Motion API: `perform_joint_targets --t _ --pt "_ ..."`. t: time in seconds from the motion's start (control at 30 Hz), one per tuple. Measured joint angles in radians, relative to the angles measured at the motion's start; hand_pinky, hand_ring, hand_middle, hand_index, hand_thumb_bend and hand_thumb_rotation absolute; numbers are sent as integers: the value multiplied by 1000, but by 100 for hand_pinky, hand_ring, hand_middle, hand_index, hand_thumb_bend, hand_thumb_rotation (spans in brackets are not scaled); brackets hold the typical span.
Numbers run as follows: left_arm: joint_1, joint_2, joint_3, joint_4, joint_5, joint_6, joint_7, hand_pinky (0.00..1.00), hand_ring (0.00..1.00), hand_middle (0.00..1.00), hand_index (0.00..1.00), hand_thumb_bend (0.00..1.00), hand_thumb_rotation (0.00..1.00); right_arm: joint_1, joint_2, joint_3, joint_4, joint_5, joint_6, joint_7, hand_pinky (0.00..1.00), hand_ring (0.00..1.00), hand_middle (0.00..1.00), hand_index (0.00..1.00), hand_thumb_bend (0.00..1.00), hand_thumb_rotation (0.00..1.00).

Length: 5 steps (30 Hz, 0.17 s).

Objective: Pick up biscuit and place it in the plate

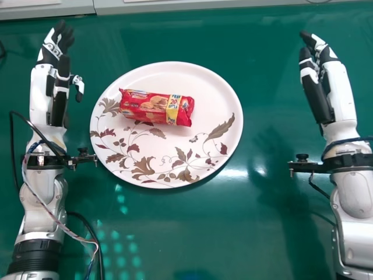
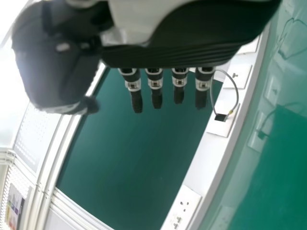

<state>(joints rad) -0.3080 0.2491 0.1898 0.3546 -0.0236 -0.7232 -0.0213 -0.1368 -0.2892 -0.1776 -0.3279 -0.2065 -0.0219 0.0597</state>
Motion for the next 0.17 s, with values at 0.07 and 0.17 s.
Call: perform_joint_targets --t 0.07,0.17 --pt "-1 1 3 3 -10 0 -1 0 100 98 100 99 93 0 4 1 1 3 -13 -1 100 100 100 99 39 84" --pt "-1 6 10 3 -16 0 0 0 98 97 100 100 93 0 7 2 1 12 -13 -1 100 100 100 100 37 85"
